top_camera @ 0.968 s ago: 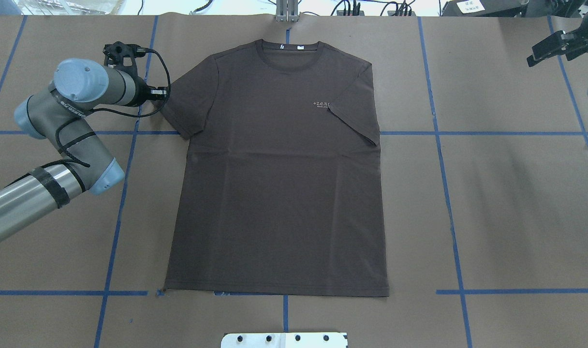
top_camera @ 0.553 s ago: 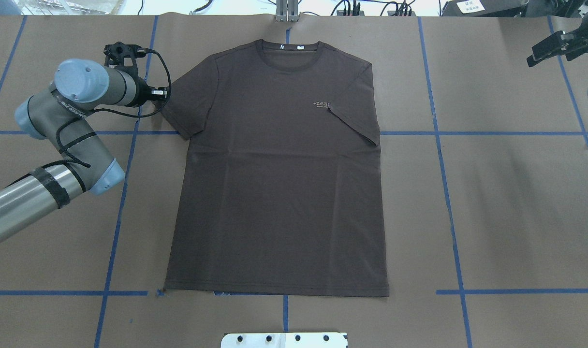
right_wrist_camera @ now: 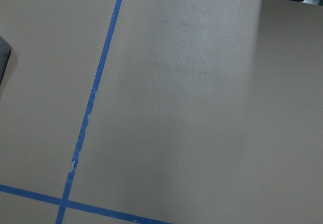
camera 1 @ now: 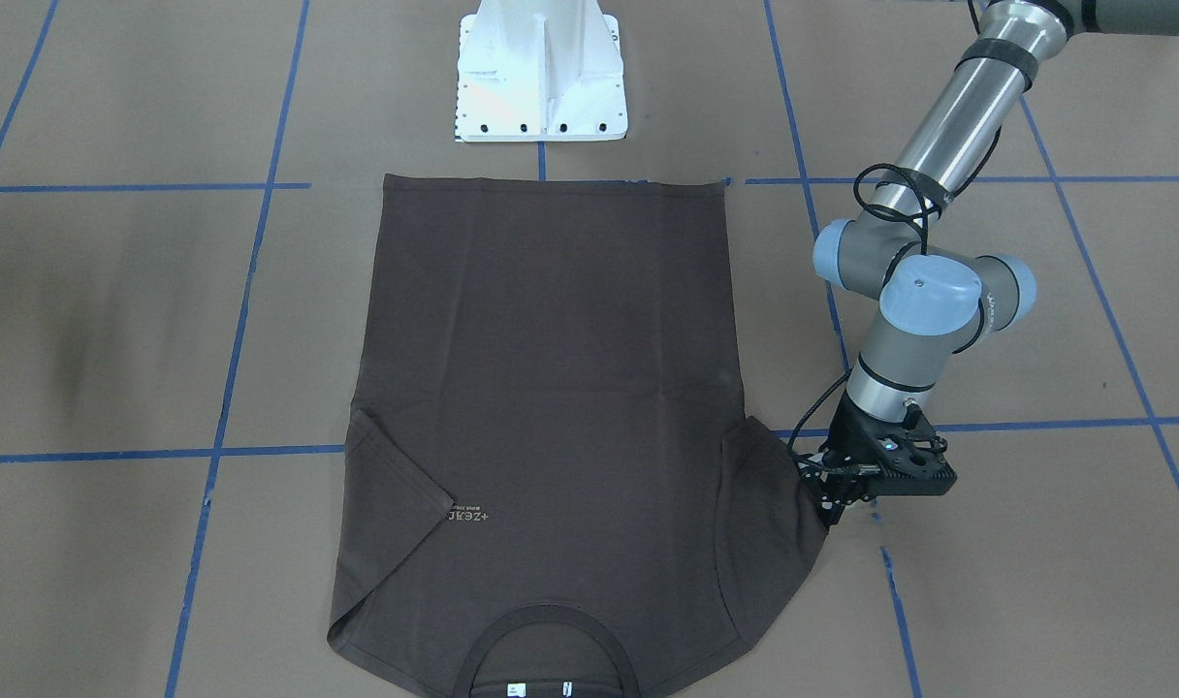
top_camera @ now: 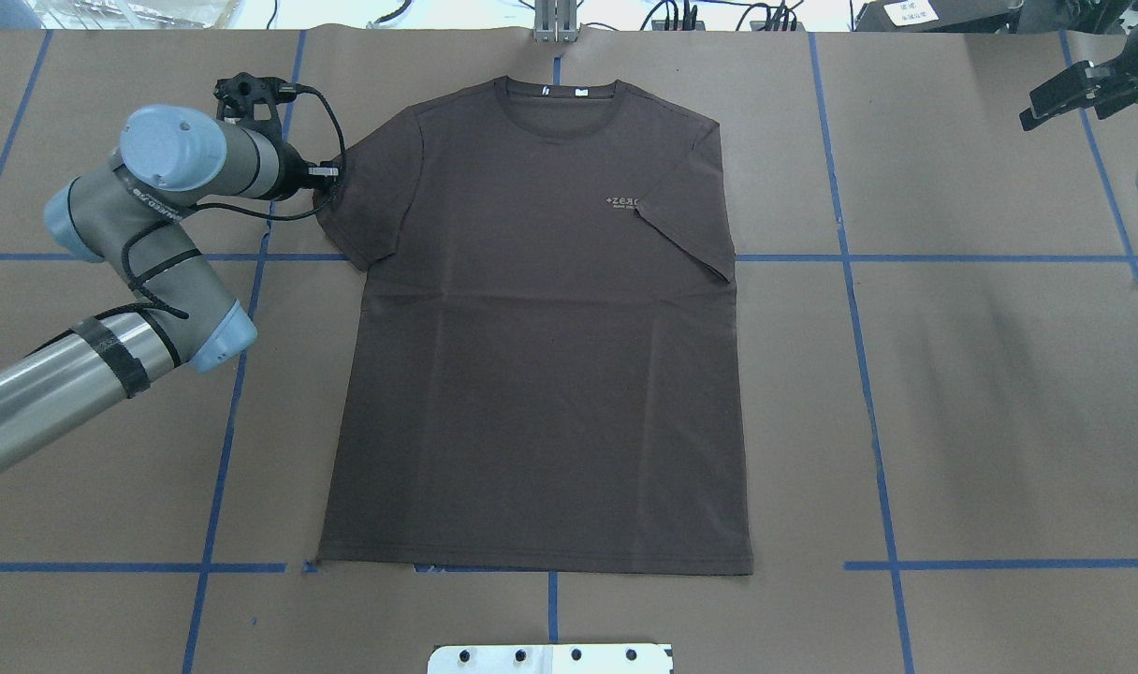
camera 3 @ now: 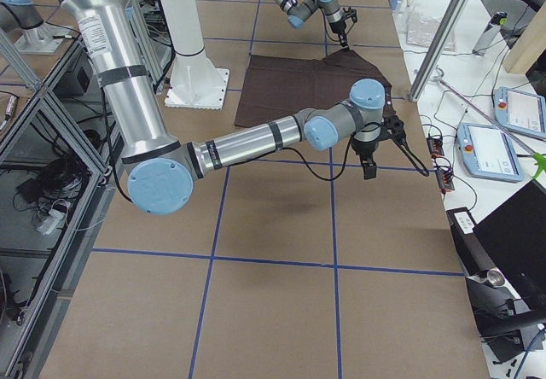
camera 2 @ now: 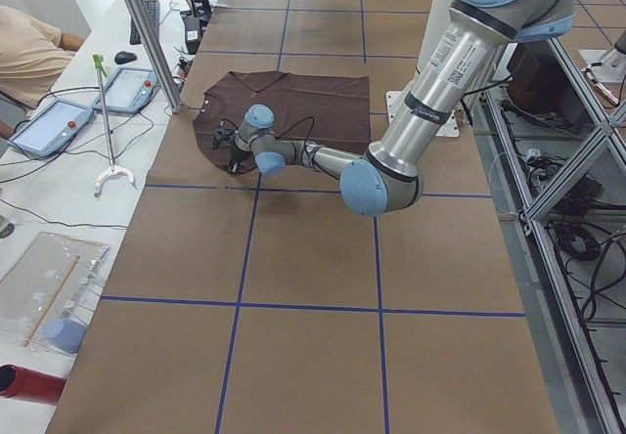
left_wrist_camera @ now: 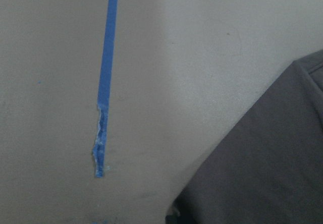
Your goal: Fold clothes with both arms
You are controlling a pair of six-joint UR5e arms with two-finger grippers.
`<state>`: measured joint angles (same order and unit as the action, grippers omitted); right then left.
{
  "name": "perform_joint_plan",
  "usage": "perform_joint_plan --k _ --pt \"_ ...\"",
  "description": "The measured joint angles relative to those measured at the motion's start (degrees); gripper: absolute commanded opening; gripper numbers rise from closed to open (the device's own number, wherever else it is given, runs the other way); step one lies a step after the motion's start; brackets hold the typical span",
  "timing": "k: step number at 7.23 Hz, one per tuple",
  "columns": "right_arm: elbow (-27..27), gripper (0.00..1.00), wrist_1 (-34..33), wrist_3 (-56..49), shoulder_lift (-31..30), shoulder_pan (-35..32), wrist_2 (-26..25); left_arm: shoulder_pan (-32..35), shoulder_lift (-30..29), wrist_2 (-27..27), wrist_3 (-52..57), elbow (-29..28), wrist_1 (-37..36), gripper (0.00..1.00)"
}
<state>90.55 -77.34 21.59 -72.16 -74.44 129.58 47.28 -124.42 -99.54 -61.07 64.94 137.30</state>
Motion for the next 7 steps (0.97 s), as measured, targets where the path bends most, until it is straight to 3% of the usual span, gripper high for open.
perform_joint_plan --k 4,5,6,7 --pt "0.02 1.0 0.0 0.13 0.0 0.0 -0.02 -3.43 -9.92 -0.07 -8.57 1.42 -12.12 0.0" --pt "-0.01 1.0 0.0 0.21 0.02 0.0 -0.03 -4.46 -11.21 -0.03 -10.65 1.31 -13.03 0.45" --pt "-0.01 1.0 0.0 0.35 0.05 0.0 -0.03 -5.12 -11.7 0.04 -11.71 1.22 -13.35 0.99" --pt "-0.01 1.0 0.0 0.51 0.17 0.0 -0.03 -5.45 -11.68 0.07 -10.24 1.27 -13.43 1.0"
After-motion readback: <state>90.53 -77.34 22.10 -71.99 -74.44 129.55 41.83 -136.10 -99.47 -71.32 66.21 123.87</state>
